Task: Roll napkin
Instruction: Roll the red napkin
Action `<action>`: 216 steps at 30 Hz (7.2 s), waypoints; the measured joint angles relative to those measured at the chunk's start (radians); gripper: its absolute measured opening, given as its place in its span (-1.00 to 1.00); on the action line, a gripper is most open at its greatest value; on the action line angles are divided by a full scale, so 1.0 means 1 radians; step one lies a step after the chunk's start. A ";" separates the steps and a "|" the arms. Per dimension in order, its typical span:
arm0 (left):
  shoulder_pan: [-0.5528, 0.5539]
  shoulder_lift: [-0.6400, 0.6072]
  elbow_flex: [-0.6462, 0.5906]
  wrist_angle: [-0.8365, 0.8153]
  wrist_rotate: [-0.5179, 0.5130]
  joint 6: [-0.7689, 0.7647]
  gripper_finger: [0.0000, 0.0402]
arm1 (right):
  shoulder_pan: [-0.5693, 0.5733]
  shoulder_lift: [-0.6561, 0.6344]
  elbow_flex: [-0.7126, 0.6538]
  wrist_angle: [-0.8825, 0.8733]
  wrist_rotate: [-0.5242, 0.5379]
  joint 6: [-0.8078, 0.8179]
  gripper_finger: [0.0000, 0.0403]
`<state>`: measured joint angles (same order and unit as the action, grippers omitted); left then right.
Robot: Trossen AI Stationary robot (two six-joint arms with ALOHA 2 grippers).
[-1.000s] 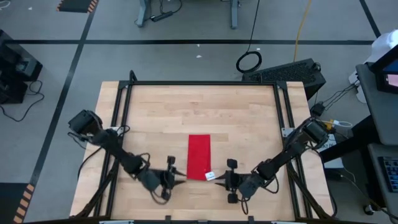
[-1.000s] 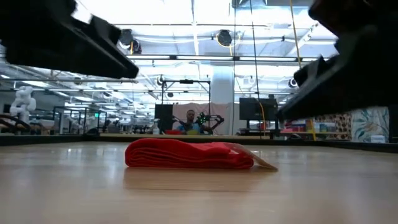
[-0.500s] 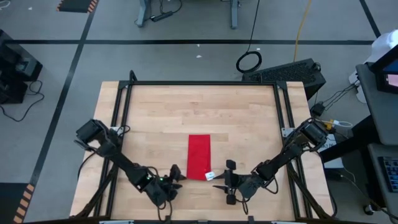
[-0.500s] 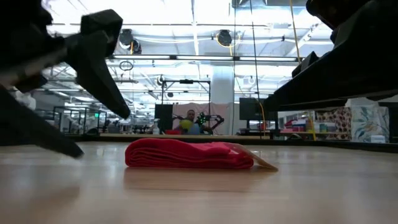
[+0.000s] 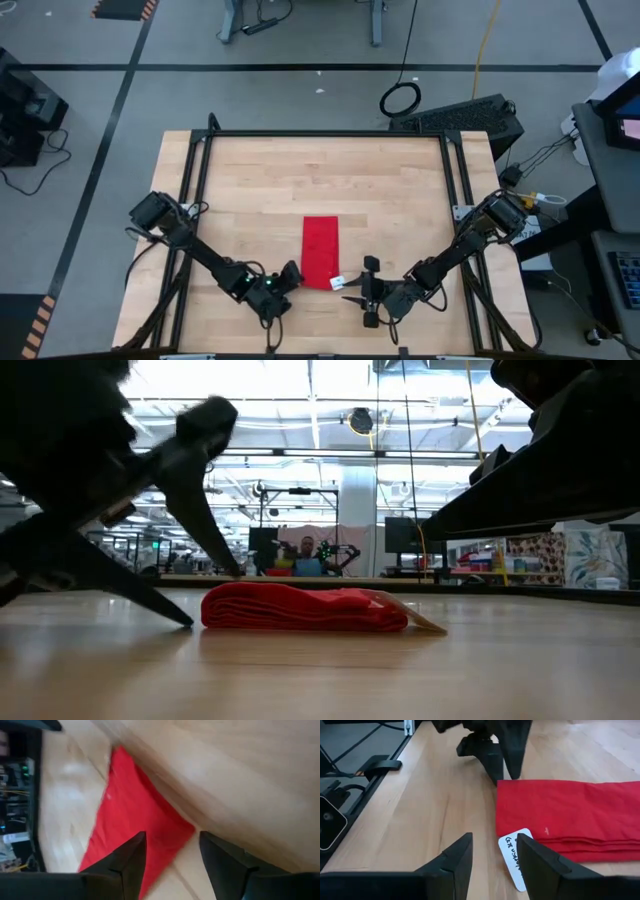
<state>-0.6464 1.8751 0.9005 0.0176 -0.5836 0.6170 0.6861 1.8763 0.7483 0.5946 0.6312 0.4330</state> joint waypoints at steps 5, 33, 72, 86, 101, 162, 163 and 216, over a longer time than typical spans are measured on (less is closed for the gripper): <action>0.008 -0.002 0.001 -0.024 0.005 0.041 -0.05 | -0.003 0.000 0.000 0.000 0.000 0.006 -0.29; 0.101 0.027 -0.002 0.139 0.235 0.022 -0.95 | 0.012 0.000 0.000 -0.014 -0.008 0.002 -0.29; 0.190 -0.117 -0.007 0.051 0.356 -0.272 -0.96 | -0.020 0.131 0.209 -0.437 0.226 -0.772 0.26; 0.191 -0.116 -0.007 0.043 0.364 -0.271 -0.96 | -0.074 0.131 0.206 -0.439 0.050 -0.819 0.12; 0.224 -0.116 -0.007 0.047 0.431 -0.265 -0.96 | -0.131 0.129 0.206 -0.492 -0.107 -0.711 -0.09; 0.176 0.079 -0.024 0.241 -0.132 -0.508 0.05 | -0.427 0.043 0.200 -0.289 -0.368 -0.089 -0.99; 0.180 0.079 -0.024 0.239 -0.136 -0.513 0.05 | -0.433 0.041 0.200 -0.285 -0.379 -0.082 -0.99; 0.309 -0.023 -0.027 0.238 0.424 -0.611 -0.89 | -0.174 0.185 0.196 -0.039 0.133 -0.568 -0.16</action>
<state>-0.3370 1.8523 0.8730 0.2556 -0.1600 0.0063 0.5122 2.0617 0.9447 0.5554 0.7645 -0.1354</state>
